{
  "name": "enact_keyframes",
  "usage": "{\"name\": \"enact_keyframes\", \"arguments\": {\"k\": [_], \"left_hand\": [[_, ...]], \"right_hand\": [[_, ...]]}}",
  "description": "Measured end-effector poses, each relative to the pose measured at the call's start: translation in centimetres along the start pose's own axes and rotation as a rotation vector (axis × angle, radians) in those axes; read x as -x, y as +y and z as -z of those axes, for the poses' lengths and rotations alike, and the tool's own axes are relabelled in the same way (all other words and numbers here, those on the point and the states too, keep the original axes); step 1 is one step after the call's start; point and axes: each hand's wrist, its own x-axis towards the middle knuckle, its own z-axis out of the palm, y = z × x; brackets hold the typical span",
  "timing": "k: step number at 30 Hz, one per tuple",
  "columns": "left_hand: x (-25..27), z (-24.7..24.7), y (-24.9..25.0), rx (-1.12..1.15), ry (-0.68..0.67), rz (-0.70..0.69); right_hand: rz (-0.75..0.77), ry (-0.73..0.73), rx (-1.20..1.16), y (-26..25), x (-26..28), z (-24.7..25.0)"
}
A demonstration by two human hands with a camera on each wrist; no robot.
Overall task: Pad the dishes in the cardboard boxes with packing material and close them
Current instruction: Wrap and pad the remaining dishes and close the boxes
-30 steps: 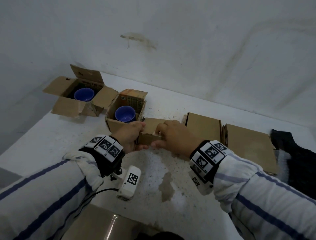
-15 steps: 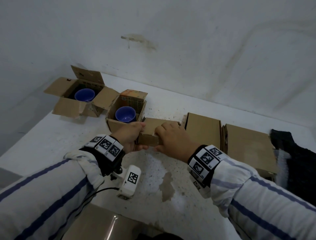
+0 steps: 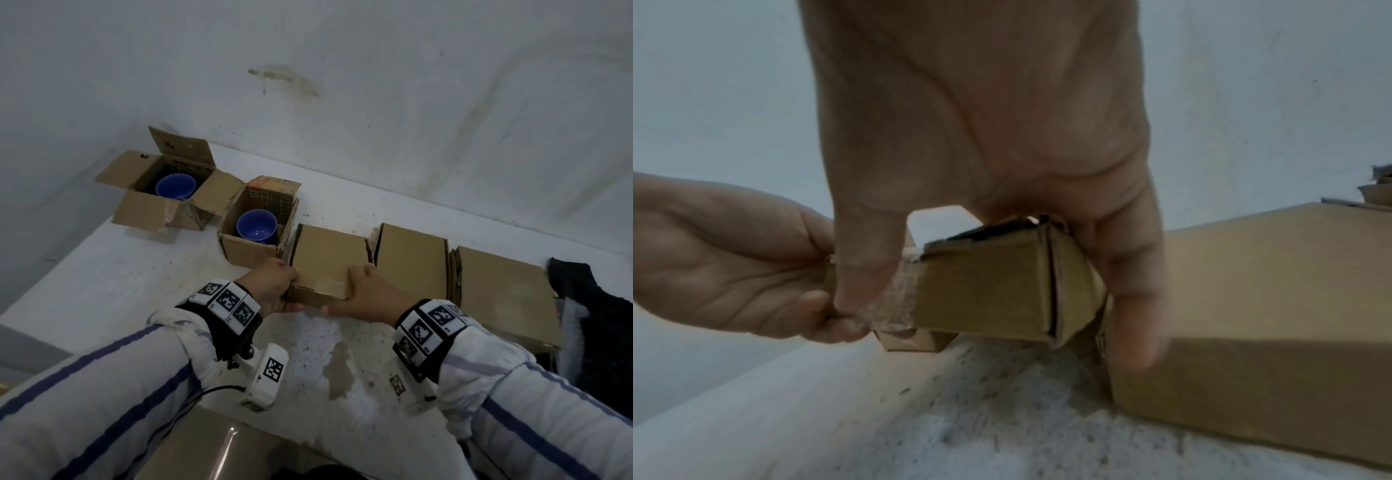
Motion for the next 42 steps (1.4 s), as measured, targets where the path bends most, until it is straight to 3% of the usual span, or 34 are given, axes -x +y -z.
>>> {"name": "enact_keyframes", "arguments": {"k": [2,5,12,23,27,30,36,42], "left_hand": [[-0.1,0.1,-0.1,-0.003,0.018,-0.006],[-0.6,0.1,-0.1,-0.03,0.014,-0.016],[-1.6,0.3,-0.2,-0.356,0.042,-0.123],[-5.6,0.6,-2.0,-0.431,-0.004,-0.103],[-6.4,0.1,-1.6,-0.504,0.11,-0.163],[-4.0,-1.7,0.7,-0.544,0.164,-0.281],[-1.1,-8.4,3.6,-0.667,-0.056,-0.405],[0.2,-18.8,4.2,-0.851,-0.268,-0.547]], "right_hand": [[0.026,-0.016,0.05,0.4,-0.1,-0.2],[0.047,0.083,0.061,0.6,-0.5,-0.8],[0.001,0.186,0.113,-0.1,-1.7,-2.2],[-0.045,0.107,0.246,-0.3,-3.5,-2.9],[0.002,0.092,0.208,0.0,-3.8,-2.1],[0.019,0.198,0.15,0.4,-3.2,-0.4],[-0.119,0.377,-0.082,3.8,-0.7,3.1],[-0.276,0.534,-0.167,12.7,3.5,4.8]]}}
